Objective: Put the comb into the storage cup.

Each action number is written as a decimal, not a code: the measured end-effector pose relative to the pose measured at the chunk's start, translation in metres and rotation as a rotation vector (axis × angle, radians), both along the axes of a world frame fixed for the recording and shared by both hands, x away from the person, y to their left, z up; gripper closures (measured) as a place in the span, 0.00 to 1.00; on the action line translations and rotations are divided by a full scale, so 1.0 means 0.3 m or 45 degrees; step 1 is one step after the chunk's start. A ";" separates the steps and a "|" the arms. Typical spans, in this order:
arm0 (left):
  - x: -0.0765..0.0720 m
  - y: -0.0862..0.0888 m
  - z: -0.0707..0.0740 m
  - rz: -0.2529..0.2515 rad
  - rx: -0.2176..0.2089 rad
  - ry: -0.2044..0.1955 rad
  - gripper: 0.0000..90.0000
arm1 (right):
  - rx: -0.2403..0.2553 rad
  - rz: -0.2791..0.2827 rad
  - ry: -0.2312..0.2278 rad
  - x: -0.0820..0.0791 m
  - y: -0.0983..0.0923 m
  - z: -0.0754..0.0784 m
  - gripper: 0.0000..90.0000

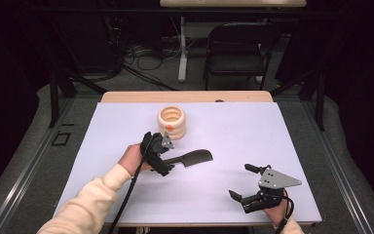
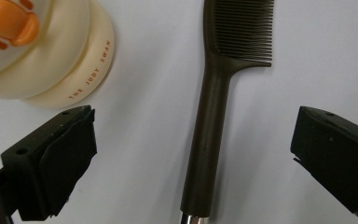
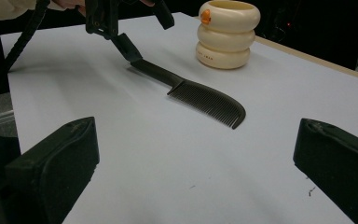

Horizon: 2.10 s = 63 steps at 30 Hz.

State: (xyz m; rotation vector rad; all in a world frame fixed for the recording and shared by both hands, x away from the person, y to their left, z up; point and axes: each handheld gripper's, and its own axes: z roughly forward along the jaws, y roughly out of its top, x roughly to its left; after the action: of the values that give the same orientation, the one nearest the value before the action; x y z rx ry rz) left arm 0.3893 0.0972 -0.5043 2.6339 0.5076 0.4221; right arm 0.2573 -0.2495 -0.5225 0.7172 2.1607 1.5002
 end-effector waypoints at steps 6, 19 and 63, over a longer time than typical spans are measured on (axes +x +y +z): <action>0.014 -0.030 -0.003 -0.006 0.057 0.008 0.04 | -0.002 0.000 0.001 0.000 -0.001 0.000 0.00; 0.031 -0.095 -0.021 -0.064 0.193 0.025 0.38 | -0.004 0.006 0.011 0.001 0.000 -0.002 0.00; 0.082 -0.147 -0.049 -0.141 0.280 0.196 0.80 | -0.007 0.004 0.016 0.000 0.000 -0.004 0.00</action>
State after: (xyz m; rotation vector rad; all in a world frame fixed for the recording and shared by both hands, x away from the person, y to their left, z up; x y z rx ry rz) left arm 0.4140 0.0529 -0.5190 2.9066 0.3787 0.2539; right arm 0.2574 -0.2495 -0.5236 0.7233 2.1754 1.4950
